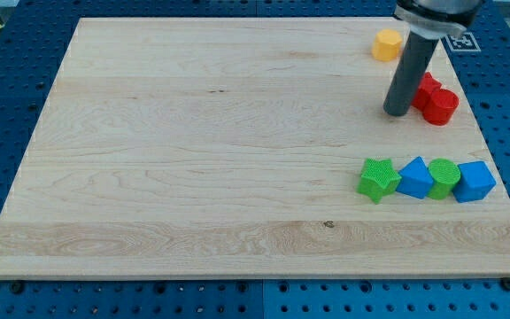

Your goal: Push the red circle and red star up a bit

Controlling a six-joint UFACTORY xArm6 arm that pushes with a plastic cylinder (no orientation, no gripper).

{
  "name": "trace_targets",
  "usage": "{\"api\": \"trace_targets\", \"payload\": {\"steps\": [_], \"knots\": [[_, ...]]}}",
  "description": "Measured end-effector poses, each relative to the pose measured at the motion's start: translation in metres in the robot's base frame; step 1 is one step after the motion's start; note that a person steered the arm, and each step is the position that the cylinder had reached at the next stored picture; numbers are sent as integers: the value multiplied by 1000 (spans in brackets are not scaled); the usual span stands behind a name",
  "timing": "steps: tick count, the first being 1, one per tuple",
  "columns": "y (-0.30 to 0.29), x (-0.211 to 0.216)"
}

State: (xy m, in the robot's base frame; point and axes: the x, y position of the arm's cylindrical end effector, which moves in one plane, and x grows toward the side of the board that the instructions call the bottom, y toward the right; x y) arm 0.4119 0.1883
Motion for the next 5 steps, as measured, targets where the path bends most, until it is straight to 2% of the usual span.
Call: {"api": "trace_targets", "payload": {"steps": [1,3,5], "knots": [[2,2],[52,33],[84,28]]}}
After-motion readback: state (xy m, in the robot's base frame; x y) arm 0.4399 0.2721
